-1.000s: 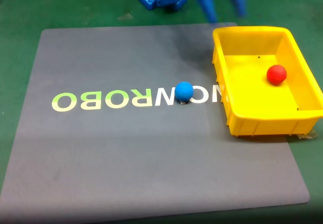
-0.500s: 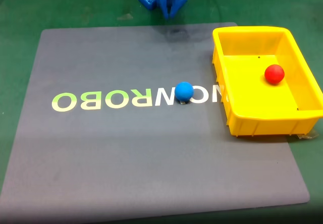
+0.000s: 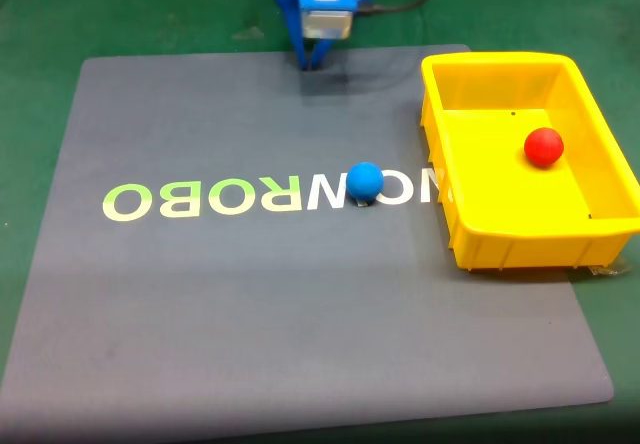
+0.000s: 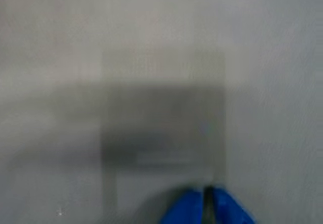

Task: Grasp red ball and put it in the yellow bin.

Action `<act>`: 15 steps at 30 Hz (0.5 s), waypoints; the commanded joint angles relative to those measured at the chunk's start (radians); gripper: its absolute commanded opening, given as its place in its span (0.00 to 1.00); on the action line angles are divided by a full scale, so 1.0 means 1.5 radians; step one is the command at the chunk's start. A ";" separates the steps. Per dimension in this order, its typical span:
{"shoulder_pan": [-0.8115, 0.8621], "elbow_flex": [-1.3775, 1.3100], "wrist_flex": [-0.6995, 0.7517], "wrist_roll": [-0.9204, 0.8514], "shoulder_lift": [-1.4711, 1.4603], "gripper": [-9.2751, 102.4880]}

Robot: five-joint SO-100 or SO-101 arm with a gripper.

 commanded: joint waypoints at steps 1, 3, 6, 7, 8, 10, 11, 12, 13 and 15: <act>0.008 0.021 0.001 -0.008 0.006 0.08; -0.004 0.021 0.001 -0.005 0.006 0.08; -0.017 0.021 0.001 -0.007 0.006 0.08; -0.018 0.021 0.001 -0.008 0.006 0.08; -0.018 0.021 0.001 -0.008 0.006 0.08; -0.014 0.021 0.001 -0.009 0.006 0.08; -0.013 0.021 0.001 -0.010 0.006 0.08; -0.013 0.021 0.000 -0.010 0.003 0.08; -0.015 0.021 -0.001 -0.010 0.001 0.08; -0.020 0.021 -0.003 -0.010 -0.004 0.08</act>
